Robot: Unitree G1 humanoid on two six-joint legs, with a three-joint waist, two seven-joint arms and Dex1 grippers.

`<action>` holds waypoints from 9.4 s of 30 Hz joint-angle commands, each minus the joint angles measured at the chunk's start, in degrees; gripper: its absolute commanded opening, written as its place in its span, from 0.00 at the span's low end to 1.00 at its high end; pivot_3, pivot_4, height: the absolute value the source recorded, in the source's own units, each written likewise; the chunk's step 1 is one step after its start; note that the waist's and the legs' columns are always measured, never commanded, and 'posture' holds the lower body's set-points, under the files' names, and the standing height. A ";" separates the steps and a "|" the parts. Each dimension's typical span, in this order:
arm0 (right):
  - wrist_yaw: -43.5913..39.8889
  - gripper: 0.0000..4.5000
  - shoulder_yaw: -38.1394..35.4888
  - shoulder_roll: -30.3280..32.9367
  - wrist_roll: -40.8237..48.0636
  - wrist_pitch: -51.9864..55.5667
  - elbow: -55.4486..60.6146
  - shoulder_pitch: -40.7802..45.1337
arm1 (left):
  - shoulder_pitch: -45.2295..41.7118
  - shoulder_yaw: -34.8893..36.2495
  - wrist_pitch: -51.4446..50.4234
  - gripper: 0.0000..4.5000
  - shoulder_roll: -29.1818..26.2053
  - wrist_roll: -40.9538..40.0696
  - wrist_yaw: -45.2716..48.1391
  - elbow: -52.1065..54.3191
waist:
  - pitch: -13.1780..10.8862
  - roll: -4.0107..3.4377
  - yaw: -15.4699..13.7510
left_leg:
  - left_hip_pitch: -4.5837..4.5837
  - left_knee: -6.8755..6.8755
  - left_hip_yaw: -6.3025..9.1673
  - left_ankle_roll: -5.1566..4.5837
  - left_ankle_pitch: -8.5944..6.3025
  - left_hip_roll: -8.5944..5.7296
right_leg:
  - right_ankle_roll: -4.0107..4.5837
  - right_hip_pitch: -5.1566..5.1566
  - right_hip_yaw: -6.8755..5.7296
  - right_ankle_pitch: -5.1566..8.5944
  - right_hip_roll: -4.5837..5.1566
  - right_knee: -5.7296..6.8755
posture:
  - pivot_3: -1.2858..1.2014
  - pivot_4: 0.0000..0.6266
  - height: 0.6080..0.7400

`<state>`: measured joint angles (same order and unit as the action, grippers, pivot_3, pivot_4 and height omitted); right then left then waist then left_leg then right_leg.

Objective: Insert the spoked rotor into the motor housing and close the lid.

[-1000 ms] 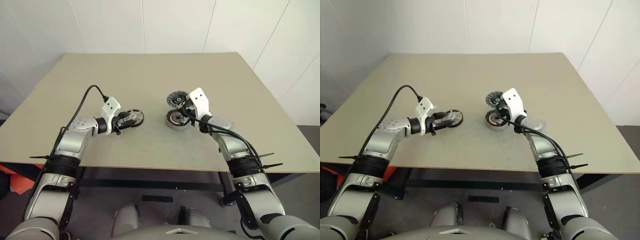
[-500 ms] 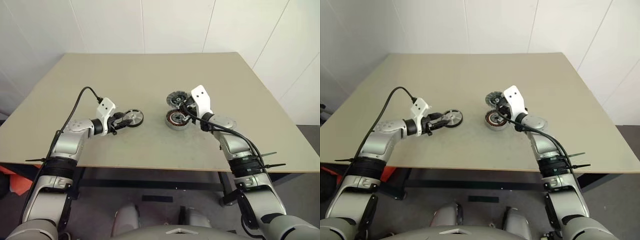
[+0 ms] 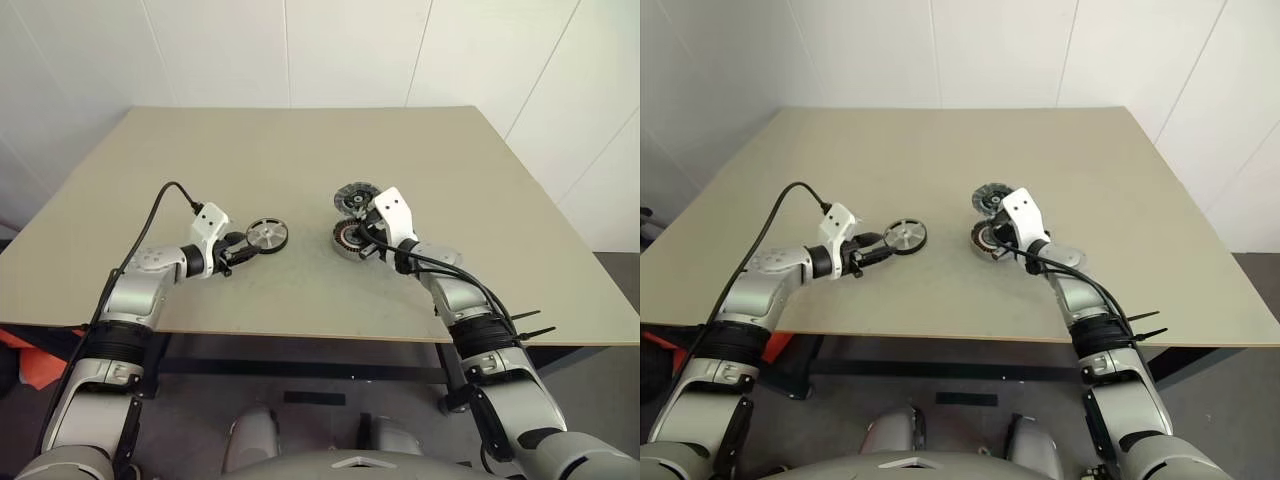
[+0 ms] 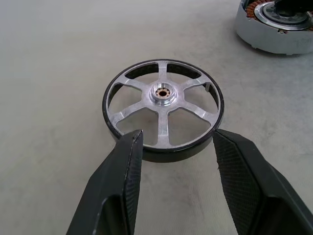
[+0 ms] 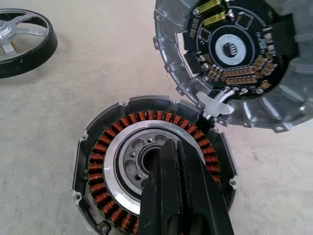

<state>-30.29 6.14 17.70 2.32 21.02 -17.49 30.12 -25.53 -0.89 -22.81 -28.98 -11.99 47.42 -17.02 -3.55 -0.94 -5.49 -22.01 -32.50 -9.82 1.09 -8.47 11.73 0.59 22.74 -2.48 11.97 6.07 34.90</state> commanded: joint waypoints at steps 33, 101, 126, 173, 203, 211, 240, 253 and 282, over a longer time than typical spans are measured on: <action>0.09 0.01 -3.99 4.46 3.30 7.99 21.03 0.54 | -11.74 11.39 -32.42 0.53 11.67 -13.34 -10.20 -8.61 | -0.04 0.08 -0.26 | -0.01 0.01 -0.03 -0.02 -0.01 -0.07 | 0.01 0.02 0.16 -0.01 -0.02 -0.03 | 0.52 0.00 1.00; 3.44 0.00 -8.81 16.87 -1.74 6.58 12.24 -0.26 | -14.81 32.46 -57.07 0.09 20.75 -42.23 -20.80 -14.46 | -0.23 0.38 -0.38 | 0.04 0.01 -0.02 -0.10 -0.06 -0.19 | -0.07 -0.13 0.19 0.04 0.01 -0.16 | 0.52 0.00 1.00; 6.44 0.00 -9.48 14.99 -1.64 7.63 13.79 -3.12 | -30.89 24.64 -30.03 0.09 30.54 -29.59 -13.37 -43.43 | -0.28 0.46 -0.75 | -0.05 -0.03 -0.01 -0.27 -0.16 -0.48 | -0.06 -0.15 0.16 0.03 0.12 -0.24 | 0.52 0.00 1.00; -5.79 0.00 -1.65 14.36 6.92 18.65 35.65 -8.97 | -16.33 24.32 -40.96 0.66 20.70 -26.47 -20.00 -16.14 | -0.32 0.47 -1.86 | 0.19 0.14 -0.02 -0.27 -0.18 -0.26 | -0.16 -0.38 0.15 0.11 0.14 -0.36 | 0.52 0.00 1.00; -3.55 0.00 2.00 6.26 4.00 8.33 15.19 -2.77 | -12.21 21.78 -37.15 0.66 21.23 -25.71 -21.81 -15.68 | -0.32 0.48 -1.39 | 0.26 0.23 -0.02 -0.14 -0.10 -0.23 | -0.22 -0.32 0.19 0.13 0.08 -0.29 | 0.52 0.00 1.00; -3.57 0.00 1.00 6.37 5.31 8.93 18.62 0.76 | -12.47 20.49 -35.65 0.66 20.41 -24.90 -20.78 -16.24 | -0.32 0.48 -1.42 | 0.27 0.22 -0.02 -0.13 -0.09 -0.23 | -0.28 -0.33 0.20 0.16 0.07 -0.27 | 0.52 0.00 1.00; -38.94 0.09 10.94 26.44 0.89 -10.33 12.15 7.67 | -12.16 7.46 -25.28 0.67 15.98 -14.53 -17.18 -12.01 | -0.23 0.64 -0.61 | 0.78 0.22 -0.03 -0.13 -0.09 -0.18 | -0.65 -0.75 0.27 0.38 0.04 -0.32 | 0.52 0.00 1.00; -40.75 0.77 20.92 18.90 -14.89 -36.32 -18.65 20.94 | -5.39 -1.96 -17.51 0.67 13.23 -5.17 -16.68 0.28 | -0.25 0.67 -0.18 | -0.37 -0.27 -0.05 -0.30 -0.25 0.10 | 0.22 0.21 -0.53 -0.04 0.13 -0.09 | 0.52 0.00 1.00; -32.21 0.12 23.40 11.97 -27.79 -51.84 -41.29 28.87 | -3.34 1.31 -20.36 0.67 13.77 -5.36 -20.56 1.09 | -0.22 0.68 1.19 | 0.24 -0.68 -0.03 -0.32 -0.46 0.11 | 0.25 -0.45 -0.53 -0.02 0.12 -0.04 | 0.52 0.00 1.00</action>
<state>-63.79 28.87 30.27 -24.34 -30.34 -57.71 58.52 -28.96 -0.01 -42.70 -15.30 -17.64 27.54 -15.17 -3.77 -0.26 -4.30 -21.73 -33.18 -9.85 0.77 -8.93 11.83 0.84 22.26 -3.01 11.95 6.18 34.86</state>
